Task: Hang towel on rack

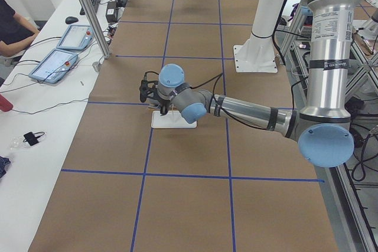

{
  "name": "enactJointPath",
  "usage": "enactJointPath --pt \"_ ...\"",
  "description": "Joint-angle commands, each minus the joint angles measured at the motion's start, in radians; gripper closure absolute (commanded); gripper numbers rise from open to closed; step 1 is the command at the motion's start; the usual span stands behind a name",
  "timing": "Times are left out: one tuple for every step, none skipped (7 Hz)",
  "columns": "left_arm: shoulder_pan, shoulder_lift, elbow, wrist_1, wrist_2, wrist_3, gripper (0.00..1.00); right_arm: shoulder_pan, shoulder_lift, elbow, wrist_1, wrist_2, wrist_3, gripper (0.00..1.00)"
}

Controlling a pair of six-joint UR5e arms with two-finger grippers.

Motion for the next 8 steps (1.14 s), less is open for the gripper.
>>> enactJointPath --pt "0.006 0.072 0.002 -0.048 0.05 0.024 1.0 0.033 -0.059 -0.008 0.012 0.055 -0.01 0.0" --pt "0.008 0.075 0.007 -0.047 0.051 0.032 1.0 0.046 -0.073 -0.008 0.013 0.074 -0.009 0.0" --pt "0.014 0.062 0.024 -0.038 0.051 0.029 1.0 0.046 -0.078 -0.01 0.013 0.074 -0.006 0.0" --pt "0.015 0.028 0.051 -0.03 0.042 0.023 1.0 0.046 -0.083 -0.01 0.013 0.074 -0.003 0.0" --pt "0.017 -0.019 0.053 0.034 0.013 0.017 0.62 0.052 -0.084 -0.01 0.013 0.075 -0.003 0.0" --pt "0.015 -0.056 0.048 0.069 0.013 0.016 0.03 0.058 -0.087 -0.01 0.012 0.078 -0.004 0.0" --pt "0.012 -0.047 0.044 0.068 0.021 0.029 0.02 0.062 -0.107 -0.01 0.015 0.081 -0.007 0.0" --pt "0.009 -0.047 0.057 0.068 0.028 0.035 0.02 0.07 -0.109 -0.01 0.013 0.091 -0.006 0.0"
